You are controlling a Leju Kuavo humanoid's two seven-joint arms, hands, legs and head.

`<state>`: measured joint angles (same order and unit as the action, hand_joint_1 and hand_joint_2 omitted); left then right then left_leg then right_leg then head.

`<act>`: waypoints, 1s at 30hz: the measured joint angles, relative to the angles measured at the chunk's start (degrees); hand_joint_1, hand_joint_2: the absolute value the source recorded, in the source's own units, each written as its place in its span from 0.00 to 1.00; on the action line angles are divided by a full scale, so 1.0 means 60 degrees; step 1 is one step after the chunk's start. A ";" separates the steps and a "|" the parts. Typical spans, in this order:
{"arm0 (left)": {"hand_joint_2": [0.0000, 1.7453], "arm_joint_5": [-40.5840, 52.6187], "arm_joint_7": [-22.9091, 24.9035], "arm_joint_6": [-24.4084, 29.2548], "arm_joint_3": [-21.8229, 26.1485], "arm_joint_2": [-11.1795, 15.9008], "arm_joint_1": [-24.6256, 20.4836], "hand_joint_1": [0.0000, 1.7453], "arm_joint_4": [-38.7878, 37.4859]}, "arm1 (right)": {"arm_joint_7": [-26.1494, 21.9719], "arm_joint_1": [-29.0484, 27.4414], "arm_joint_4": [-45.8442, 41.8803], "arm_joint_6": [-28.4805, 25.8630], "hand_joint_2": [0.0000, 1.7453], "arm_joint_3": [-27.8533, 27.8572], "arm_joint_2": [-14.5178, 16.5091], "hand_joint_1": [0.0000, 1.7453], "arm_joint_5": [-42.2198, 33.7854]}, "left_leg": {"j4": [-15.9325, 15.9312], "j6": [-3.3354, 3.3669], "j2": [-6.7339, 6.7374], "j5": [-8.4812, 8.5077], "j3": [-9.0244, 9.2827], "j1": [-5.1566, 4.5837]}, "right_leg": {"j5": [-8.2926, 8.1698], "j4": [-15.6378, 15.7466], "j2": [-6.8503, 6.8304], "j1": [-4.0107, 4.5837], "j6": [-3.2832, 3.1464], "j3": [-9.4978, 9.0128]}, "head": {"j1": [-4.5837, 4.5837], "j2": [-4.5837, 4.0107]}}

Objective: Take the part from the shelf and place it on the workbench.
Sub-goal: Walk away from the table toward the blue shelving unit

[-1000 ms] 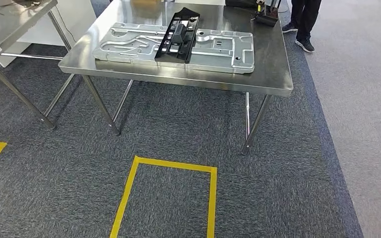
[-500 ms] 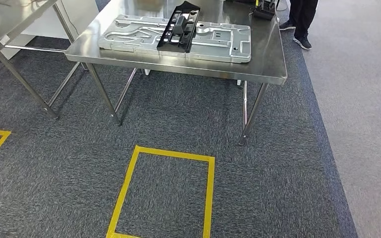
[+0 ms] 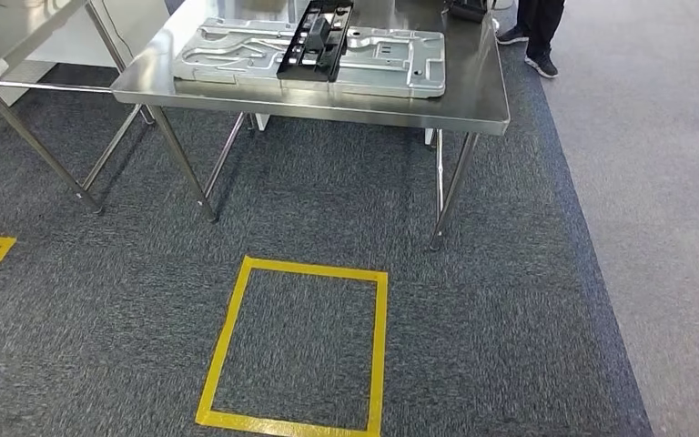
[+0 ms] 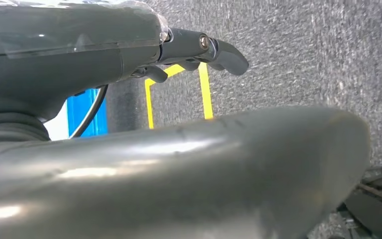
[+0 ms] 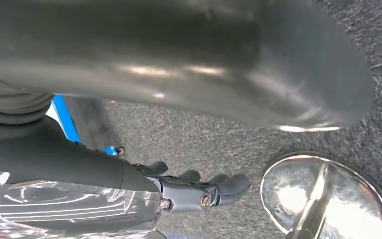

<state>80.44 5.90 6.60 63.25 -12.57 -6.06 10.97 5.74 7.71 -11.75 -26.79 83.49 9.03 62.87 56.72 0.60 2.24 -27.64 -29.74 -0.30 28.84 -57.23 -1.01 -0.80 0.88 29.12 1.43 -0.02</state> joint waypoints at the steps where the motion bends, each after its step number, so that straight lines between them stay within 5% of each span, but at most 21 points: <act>1: 0.00 0.0003 0.0000 0.0000 0.0000 0.0000 -0.0004 0.00 0.0000 | -0.0021 -0.0003 0.0002 -0.0003 0.00 0.0000 0.0002 0.00 -0.0024 | -0.0005 0.0062 0.0004 0.0012 -0.0004 -0.0001 | -0.0014 0.0040 0.0006 0.0000 -0.0039 0.0006 | 0.0001 -0.0001; 4: 0.00 0.0013 0.0002 -0.0003 0.0000 0.0003 0.0006 0.00 0.0000 | -0.0135 -0.0007 0.0005 0.0045 0.00 0.0034 0.0005 0.00 -0.0179 | -0.0050 0.0236 0.0002 0.0077 -0.0029 0.0000 | -0.0083 0.0087 0.0003 0.0023 -0.0097 0.0023 | 0.0002 -0.0001; 9: 0.00 0.0016 0.0004 -0.0019 0.0000 0.0004 0.0016 0.00 0.0000 | -0.0170 -0.0001 0.0006 0.0089 0.00 0.0117 0.0006 0.00 -0.0197 | -0.0095 0.0067 -0.0004 0.0174 -0.0046 0.0022 | -0.0122 0.0073 -0.0008 0.0042 -0.0171 0.0068 | 0.0003 0.0000; 16: 0.00 -0.0004 0.0005 -0.0029 0.0000 0.0055 0.0015 0.00 0.0000 | -0.0097 0.0011 0.0028 0.0071 0.00 0.0120 0.0054 0.00 -0.0044 | -0.0442 0.0150 -0.0073 0.0385 0.0036 0.0049 | -0.0089 0.0062 -0.0055 0.0020 -0.0042 0.0064 | 0.0001 -0.0001; 20: 0.00 -0.0002 0.0007 -0.0030 0.0000 0.0046 0.0027 0.00 0.0000 | -0.0079 0.0009 0.0031 0.0063 0.00 0.0120 0.0047 0.00 -0.0035 | -0.0678 0.0158 -0.0264 0.0617 0.0028 0.0153 | 0.1012 -0.1918 0.0130 -0.0070 0.0130 0.0996 | -0.0001 -0.0001; 22: 0.00 0.0004 0.0007 -0.0032 0.0000 0.0046 0.0055 0.00 0.0000 | -0.0064 -0.0004 0.0031 0.0059 0.00 0.0120 0.0048 0.00 -0.0035 | -0.0546 0.0102 -0.0413 0.0594 -0.0082 0.0190 | 0.0992 -0.2328 0.0141 -0.0165 0.0240 0.1206 | -0.0001 0.0001; 25: 0.00 0.0009 0.0006 -0.0037 0.0000 0.0053 0.0067 0.00 0.0001 | -0.0057 -0.0012 0.0035 0.0059 0.00 0.0120 0.0051 0.00 -0.0036 | -0.0108 -0.0134 -0.0699 0.0451 -0.0326 0.0297 | 0.0194 -0.0829 0.0400 -0.0298 0.0411 0.0489 | -0.0002 0.0001; 27: 0.00 0.0011 0.0005 -0.0040 0.0000 0.0067 0.0053 0.00 0.0002 | -0.0057 -0.0006 0.0049 0.0060 0.00 0.0119 0.0066 0.00 -0.0036 | 0.0184 -0.0295 -0.0839 0.0352 -0.0519 0.0295 | 0.0063 -0.0308 0.0618 -0.0314 0.0300 0.0274 | 0.0006 0.0000; 29: 0.00 0.0012 0.0003 -0.0039 0.0000 0.0074 0.0065 0.00 0.0001 | -0.0056 0.0005 0.0062 0.0056 0.00 0.0117 0.0074 0.00 -0.0035 | 0.0243 -0.0396 -0.0941 0.0360 -0.0613 0.0306 | 0.0080 -0.0375 0.0557 -0.0276 0.0075 0.0337 | 0.0015 -0.0001; 30: 0.25 0.0012 0.0000 -0.0035 0.0000 0.0074 0.0085 0.00 0.0000 | -0.0055 0.0009 0.0064 0.0055 0.00 0.0114 0.0074 0.00 -0.0034 | 0.0237 -0.0435 -0.0964 0.0374 -0.0634 0.0331 | 0.0059 -0.0378 0.0484 -0.0259 0.0000 0.0349 | 0.0014 -0.0001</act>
<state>80.52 5.90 6.39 63.25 -12.13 -5.55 10.97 5.41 7.77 -11.37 -26.46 84.18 9.47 62.67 58.15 -2.01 -3.55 -25.40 -33.54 1.69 29.20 -59.50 1.89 -2.36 0.87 31.21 1.51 -0.02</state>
